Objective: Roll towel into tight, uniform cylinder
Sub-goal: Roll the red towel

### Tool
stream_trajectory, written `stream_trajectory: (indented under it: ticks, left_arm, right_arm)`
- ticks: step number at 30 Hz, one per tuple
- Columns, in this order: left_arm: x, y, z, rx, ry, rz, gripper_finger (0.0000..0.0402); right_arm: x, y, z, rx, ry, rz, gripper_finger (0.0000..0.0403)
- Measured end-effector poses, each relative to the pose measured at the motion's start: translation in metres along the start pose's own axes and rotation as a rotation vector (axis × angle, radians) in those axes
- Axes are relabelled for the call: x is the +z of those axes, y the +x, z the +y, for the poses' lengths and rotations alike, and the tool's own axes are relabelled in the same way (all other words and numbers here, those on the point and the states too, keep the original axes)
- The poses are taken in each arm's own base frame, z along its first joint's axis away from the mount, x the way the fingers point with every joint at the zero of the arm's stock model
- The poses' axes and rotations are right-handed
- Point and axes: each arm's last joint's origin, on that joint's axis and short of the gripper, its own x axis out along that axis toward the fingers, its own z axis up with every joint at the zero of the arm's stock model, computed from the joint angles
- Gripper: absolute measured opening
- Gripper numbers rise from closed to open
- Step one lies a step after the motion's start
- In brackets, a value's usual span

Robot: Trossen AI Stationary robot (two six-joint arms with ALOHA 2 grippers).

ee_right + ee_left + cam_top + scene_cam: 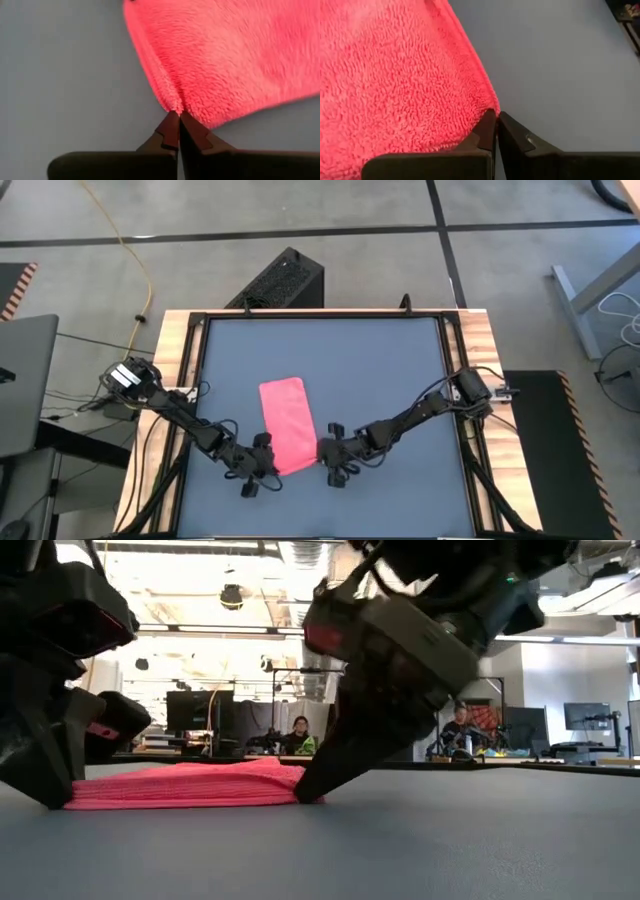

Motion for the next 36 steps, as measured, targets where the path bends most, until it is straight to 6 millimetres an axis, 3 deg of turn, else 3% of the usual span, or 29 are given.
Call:
stream_trajectory:
  ticks: [7, 13, 20, 30, 36]
  left_arm:
    - [0.008, -0.013, -0.003, -0.084, -0.024, -0.004, 0.0000]
    - [0.008, -0.015, -0.004, -0.110, -0.061, 0.012, 0.0000]
    - [0.015, -0.021, -0.019, -0.155, 0.170, -0.125, 0.0000]
    - [0.013, -0.026, -0.027, 0.126, 0.343, -0.283, 0.0000]
    - [0.020, -0.027, -0.027, 0.162, 0.363, -0.354, 0.0000]
  right_arm:
    - [0.014, -0.016, -0.005, 0.192, 0.208, 0.065, 0.0017]
    - [0.018, -0.014, -0.012, 0.192, 0.333, 0.066, 0.0017]
    - [0.023, -0.014, -0.023, 0.168, 0.457, 0.051, 0.0017]
    - [0.022, -0.014, -0.031, 0.134, 0.503, 0.084, 0.0017]
    - [0.021, -0.014, -0.030, 0.127, 0.494, 0.096, 0.0017]
